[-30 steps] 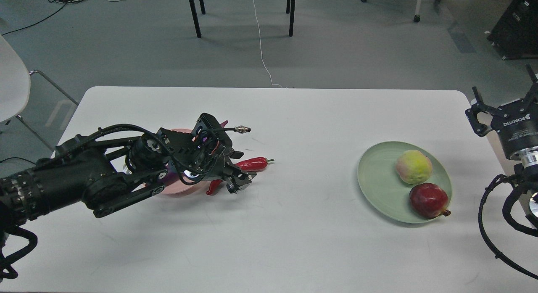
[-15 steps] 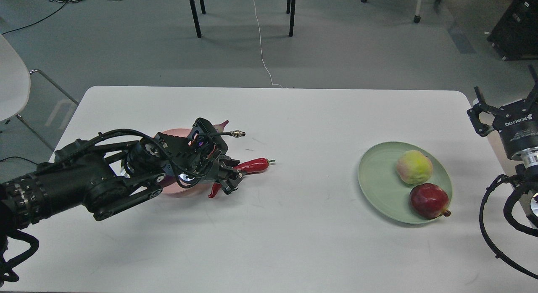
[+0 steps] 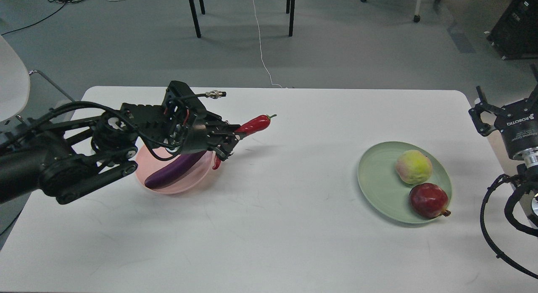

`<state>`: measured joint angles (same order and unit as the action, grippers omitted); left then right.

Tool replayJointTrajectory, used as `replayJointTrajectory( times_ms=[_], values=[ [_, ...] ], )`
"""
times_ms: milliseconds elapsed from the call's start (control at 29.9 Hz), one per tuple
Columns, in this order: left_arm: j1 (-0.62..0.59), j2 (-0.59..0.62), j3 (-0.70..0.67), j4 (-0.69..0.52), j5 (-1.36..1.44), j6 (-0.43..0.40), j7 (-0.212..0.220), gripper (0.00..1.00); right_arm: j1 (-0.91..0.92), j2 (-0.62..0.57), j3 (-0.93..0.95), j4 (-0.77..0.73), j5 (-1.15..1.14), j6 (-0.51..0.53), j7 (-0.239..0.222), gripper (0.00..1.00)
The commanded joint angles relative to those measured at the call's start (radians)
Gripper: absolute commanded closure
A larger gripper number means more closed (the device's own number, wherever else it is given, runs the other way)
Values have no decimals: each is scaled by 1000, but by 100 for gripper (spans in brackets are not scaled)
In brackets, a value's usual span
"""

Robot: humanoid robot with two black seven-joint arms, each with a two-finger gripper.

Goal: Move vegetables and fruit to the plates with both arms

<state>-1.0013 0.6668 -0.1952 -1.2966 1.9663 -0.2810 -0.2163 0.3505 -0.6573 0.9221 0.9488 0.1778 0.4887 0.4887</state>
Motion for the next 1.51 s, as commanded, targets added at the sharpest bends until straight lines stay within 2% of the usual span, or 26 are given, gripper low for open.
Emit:
replayJointTrajectory(
  times_ms=[0, 100, 234, 435, 535, 602, 636, 703, 736, 937, 1037, 1138, 1338, 1472],
  values=[
    [0, 118, 0, 13, -26, 6, -49, 82, -1, 1, 0, 1, 0, 0, 0, 3],
    [9, 140, 14, 87, -23, 6, -80, 82, -1, 8, 0, 2, 0, 0, 0, 3],
    [46, 129, 43, 158, -23, 25, -72, 82, -1, 8, 1, 4, 0, 0, 0, 3],
    [108, 41, 50, 313, -18, 120, -72, 81, -1, -1, 0, 4, -1, 0, 0, 3],
    [121, 5, 50, 369, -20, 157, -77, 75, -1, -2, 3, 4, -1, 0, 0, 3],
    [121, -3, 48, 369, -27, 160, -77, 67, -1, -4, 3, 4, -1, 0, 0, 3],
    [121, -6, 48, 369, -29, 161, -75, 58, -1, -4, 3, 4, -1, 0, 0, 3],
    [119, -19, 48, 369, -29, 163, -75, 26, -1, -4, 1, 4, -1, 0, 0, 3],
    [121, -26, 48, 369, -29, 164, -78, 18, -1, -2, 1, 5, -1, 0, 0, 3],
    [116, -19, 31, 362, -70, 166, -84, 11, -1, -4, 3, 7, -1, 0, 0, 3],
    [101, -13, 7, 364, -246, 166, -84, 3, -1, -4, 4, 4, -1, 0, 0, 3],
    [75, -12, -59, 364, -545, 161, -81, 2, 4, -5, 6, -4, -3, 0, 0, 3],
    [-17, 0, -93, 373, -1128, 161, -84, 2, 40, -7, 17, -37, -4, 0, 0, 2],
    [-17, -4, -203, 378, -1458, 149, -87, 2, 111, -7, 21, -74, -4, 0, 0, 2]
  ],
)
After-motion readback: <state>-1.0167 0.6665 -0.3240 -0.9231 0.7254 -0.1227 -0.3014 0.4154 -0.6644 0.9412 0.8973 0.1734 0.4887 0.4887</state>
